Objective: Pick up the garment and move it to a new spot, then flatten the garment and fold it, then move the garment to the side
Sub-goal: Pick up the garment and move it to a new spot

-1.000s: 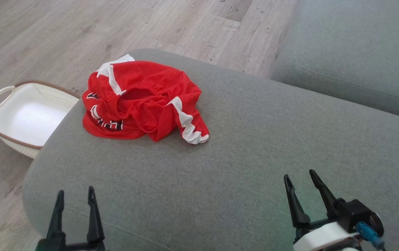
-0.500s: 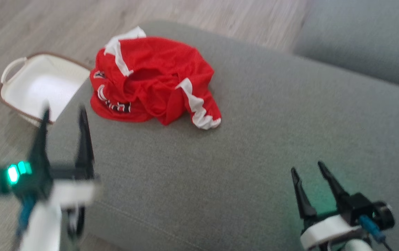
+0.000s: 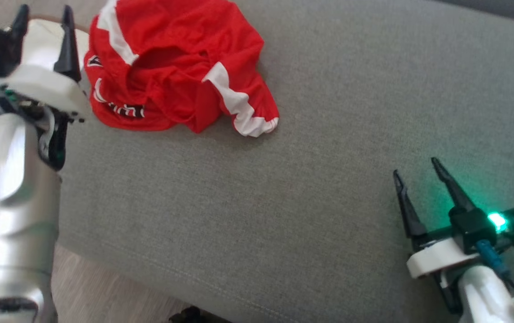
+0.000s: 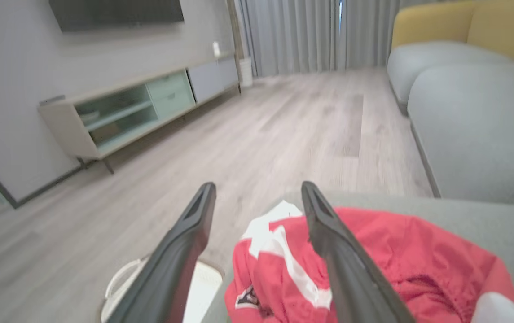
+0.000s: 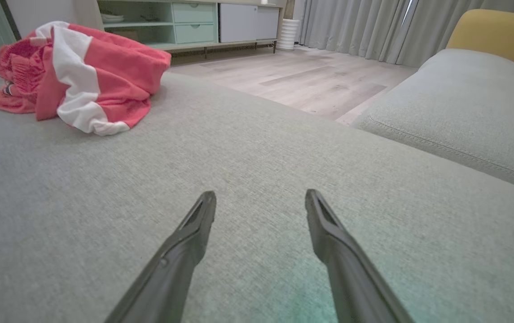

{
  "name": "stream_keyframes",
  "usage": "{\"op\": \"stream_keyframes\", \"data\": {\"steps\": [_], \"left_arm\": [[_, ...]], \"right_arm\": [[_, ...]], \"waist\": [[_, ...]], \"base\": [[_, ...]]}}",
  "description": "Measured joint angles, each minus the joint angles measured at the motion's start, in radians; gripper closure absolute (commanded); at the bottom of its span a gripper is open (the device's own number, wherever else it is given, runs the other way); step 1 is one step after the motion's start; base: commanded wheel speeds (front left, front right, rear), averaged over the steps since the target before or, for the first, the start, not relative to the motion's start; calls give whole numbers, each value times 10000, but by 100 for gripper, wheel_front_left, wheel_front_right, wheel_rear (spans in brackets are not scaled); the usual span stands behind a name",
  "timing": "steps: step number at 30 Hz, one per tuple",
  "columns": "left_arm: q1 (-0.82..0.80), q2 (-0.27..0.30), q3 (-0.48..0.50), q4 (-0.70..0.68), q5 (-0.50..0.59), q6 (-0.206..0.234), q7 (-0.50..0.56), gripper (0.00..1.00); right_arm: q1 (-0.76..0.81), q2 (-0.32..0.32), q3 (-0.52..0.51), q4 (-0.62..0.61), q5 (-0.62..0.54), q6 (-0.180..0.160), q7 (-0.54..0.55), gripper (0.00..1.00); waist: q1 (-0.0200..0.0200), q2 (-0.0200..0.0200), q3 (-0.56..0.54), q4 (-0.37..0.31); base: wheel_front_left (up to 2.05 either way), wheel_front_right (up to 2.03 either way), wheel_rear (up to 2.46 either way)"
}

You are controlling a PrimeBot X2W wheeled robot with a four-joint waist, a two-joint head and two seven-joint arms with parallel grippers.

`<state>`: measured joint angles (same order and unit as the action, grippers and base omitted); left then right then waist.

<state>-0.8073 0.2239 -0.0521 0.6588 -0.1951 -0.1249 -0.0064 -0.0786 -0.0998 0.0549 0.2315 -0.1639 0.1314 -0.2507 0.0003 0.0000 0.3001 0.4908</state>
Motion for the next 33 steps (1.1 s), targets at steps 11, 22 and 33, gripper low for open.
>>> {"op": "stream_keyframes", "data": {"steps": [11,22,33], "left_arm": [[-1240,42,-2148,3762,-1388,-75,433,0],[-1871,159,-3191,5072,-2477,-75,-332,0],[-2651,796,-3730,5327,-2531,-75,-2282,100]], "right_arm": [[-254,-654,21,-646,-138,0,-4,0],[-606,-721,69,-1162,-228,0,-104,0],[-955,-441,19,-1093,-291,0,-130,0]], "waist": [[-3,0,937,-243],[-3,0,1639,-626],[-2,0,1597,-1054]], "base": [[0,0,0],[0,0,0],[0,0,0]]}}
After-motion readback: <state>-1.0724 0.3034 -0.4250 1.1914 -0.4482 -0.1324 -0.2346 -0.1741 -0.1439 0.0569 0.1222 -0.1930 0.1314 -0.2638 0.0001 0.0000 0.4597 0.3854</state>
